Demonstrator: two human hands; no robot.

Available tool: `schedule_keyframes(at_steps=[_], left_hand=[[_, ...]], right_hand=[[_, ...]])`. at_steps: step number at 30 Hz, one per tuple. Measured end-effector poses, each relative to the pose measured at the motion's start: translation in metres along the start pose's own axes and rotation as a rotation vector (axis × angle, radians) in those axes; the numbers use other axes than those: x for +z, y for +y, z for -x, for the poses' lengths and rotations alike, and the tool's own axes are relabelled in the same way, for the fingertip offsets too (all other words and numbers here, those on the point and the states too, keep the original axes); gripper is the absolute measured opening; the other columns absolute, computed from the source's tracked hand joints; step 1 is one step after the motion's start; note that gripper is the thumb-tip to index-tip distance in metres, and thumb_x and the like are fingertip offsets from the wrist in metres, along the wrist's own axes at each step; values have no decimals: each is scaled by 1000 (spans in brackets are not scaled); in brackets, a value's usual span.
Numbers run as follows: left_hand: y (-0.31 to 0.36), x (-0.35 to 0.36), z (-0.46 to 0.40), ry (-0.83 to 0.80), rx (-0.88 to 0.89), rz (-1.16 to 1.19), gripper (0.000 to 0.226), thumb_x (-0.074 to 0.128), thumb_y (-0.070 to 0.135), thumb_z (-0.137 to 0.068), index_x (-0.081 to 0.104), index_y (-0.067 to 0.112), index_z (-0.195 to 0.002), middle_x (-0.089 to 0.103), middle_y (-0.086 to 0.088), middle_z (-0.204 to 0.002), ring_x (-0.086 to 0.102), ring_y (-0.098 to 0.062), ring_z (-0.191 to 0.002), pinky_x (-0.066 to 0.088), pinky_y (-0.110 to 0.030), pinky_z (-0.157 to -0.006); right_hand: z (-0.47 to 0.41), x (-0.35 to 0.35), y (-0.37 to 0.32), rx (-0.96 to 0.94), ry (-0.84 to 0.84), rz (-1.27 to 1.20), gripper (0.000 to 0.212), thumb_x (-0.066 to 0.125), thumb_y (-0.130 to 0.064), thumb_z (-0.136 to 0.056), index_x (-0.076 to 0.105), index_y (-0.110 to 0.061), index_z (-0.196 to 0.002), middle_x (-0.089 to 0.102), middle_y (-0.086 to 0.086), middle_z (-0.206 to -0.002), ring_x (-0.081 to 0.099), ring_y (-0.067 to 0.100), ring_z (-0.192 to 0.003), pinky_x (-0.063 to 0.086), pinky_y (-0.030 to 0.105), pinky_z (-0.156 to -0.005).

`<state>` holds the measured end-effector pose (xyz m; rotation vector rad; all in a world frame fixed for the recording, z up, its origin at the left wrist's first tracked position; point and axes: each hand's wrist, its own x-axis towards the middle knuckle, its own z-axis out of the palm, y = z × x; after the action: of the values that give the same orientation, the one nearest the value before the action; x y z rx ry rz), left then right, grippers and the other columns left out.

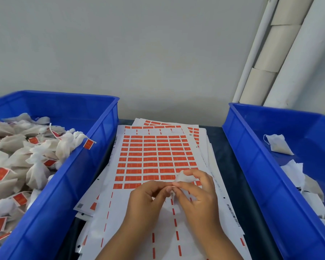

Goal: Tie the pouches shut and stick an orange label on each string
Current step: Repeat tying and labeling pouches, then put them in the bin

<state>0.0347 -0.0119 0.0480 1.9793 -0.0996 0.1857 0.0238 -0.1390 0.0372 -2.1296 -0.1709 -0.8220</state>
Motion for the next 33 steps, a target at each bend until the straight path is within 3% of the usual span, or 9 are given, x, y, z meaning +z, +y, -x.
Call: schedule_keyframes(at_steps=[5, 7, 10, 12, 16, 20, 25, 27, 33], left_hand=[[-1, 5, 2, -38, -12, -109, 16, 51, 27, -93, 49, 38, -81, 55, 20, -76, 55, -3, -72, 40, -3, -57], [0, 3, 2, -129, -101, 62, 17, 49, 22, -95, 55, 31, -81, 58, 12, -66, 56, -3, -61, 43, -6, -56], [4, -7, 5, -340, -299, 617, 23, 50, 8, -92, 65, 11, -75, 53, -5, -56, 50, -12, -50, 48, -20, -56], [5, -14, 6, -434, -286, 830, 22, 54, 9, -86, 67, 9, -69, 48, -8, -53, 46, -15, -49, 47, -23, -56], [3, -19, 7, -538, -212, 992, 17, 63, 14, -84, 67, 6, -69, 48, -8, -50, 45, -15, -47, 47, -26, -59], [-2, -22, 6, -621, -146, 1033, 22, 79, 22, -71, 67, 4, -70, 52, -9, -50, 46, -15, -47, 46, -27, -59], [-2, -28, 1, -381, -298, 1245, 20, 77, 17, -73, 62, 6, -65, 43, -7, -51, 43, -15, -45, 48, -28, -55], [-1, -30, -4, -207, -405, 1349, 16, 64, 18, -79, 64, 11, -64, 44, -3, -54, 45, -13, -48, 49, -27, -55], [-1, -30, -13, 40, -562, 1432, 13, 54, 21, -87, 63, 16, -79, 48, 0, -59, 49, -9, -50, 49, -23, -50]], right_hand=[[0, 1, 1, -26, 21, 87, 12, 81, -21, -71, 76, -16, -80, 64, 5, -108, 54, 20, -104, 43, 26, -87], [-1, 1, 5, -27, 33, 117, 15, 85, -12, -67, 74, -15, -77, 64, 5, -104, 55, 22, -102, 45, 29, -85], [-3, -3, 8, 13, 58, 83, 15, 84, -7, -68, 74, -14, -78, 58, -5, -104, 55, 21, -103, 49, 36, -86], [-4, -5, 8, 44, 59, 38, 12, 81, -11, -73, 75, -15, -83, 55, -10, -107, 54, 18, -105, 48, 36, -89], [-7, -9, 6, 79, 42, -51, 20, 66, -32, -78, 76, -18, -89, 58, -12, -108, 55, 15, -106, 47, 36, -91], [-8, -11, 3, 84, -52, -95, 14, 68, -32, -84, 76, -21, -88, 60, -20, -104, 56, 10, -107, 45, 30, -93], [-5, -6, -6, 393, -374, -166, 5, 61, -46, -86, 60, -47, -82, 55, -41, -87, 56, -12, -89, 39, 1, -69], [-3, -4, -3, 437, -510, -181, 10, 64, -41, -87, 57, -46, -82, 56, -41, -84, 57, -9, -84, 38, 0, -58], [-6, -8, -4, 447, -829, -152, 8, 67, -37, -86, 60, -37, -82, 60, -29, -88, 61, 8, -86, 41, 7, -67]])
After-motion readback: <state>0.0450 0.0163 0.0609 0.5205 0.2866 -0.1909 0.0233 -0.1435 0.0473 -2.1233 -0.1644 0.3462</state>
